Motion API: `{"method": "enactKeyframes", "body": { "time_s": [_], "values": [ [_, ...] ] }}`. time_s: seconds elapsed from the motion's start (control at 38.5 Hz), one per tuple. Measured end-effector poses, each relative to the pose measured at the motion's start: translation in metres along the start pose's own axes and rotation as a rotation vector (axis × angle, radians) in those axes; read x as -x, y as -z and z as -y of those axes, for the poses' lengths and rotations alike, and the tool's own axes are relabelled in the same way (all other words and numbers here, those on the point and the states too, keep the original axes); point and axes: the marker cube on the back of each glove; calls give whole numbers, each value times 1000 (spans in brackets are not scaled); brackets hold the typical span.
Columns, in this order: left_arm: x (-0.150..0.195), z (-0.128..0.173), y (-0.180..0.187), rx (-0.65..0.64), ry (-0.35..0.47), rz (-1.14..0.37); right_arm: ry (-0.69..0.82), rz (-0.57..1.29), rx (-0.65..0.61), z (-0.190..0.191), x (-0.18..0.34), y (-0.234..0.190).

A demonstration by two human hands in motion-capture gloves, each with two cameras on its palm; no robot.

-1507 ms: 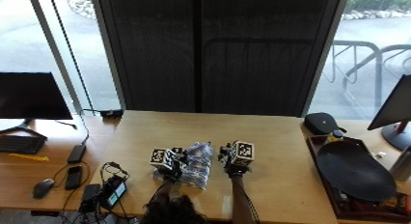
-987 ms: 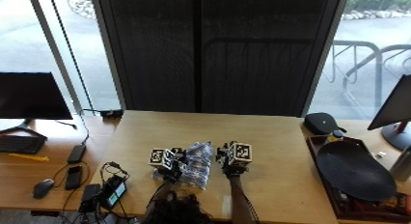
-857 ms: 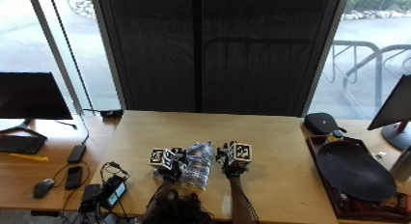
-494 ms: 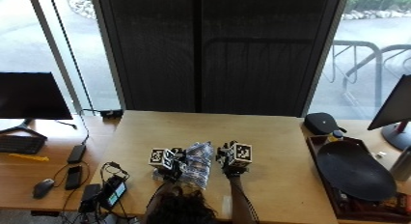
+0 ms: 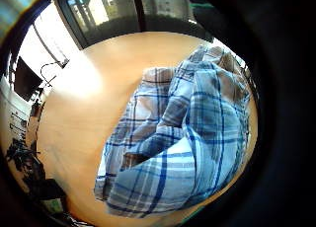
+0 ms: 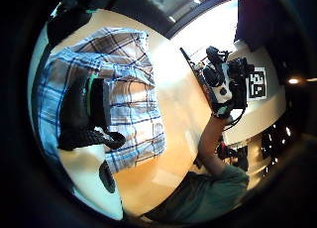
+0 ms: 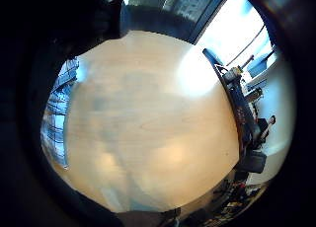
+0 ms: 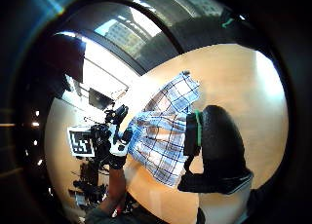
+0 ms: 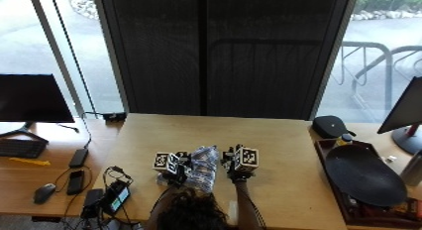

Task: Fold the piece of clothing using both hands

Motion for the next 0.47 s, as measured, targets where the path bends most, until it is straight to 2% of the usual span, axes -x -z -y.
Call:
{"method": "enactKeyframes", "body": {
  "time_s": [0.47],
  "values": [
    [4, 2, -3, 1, -15, 38, 10, -2, 11, -3, -1, 3]
  ]
}}
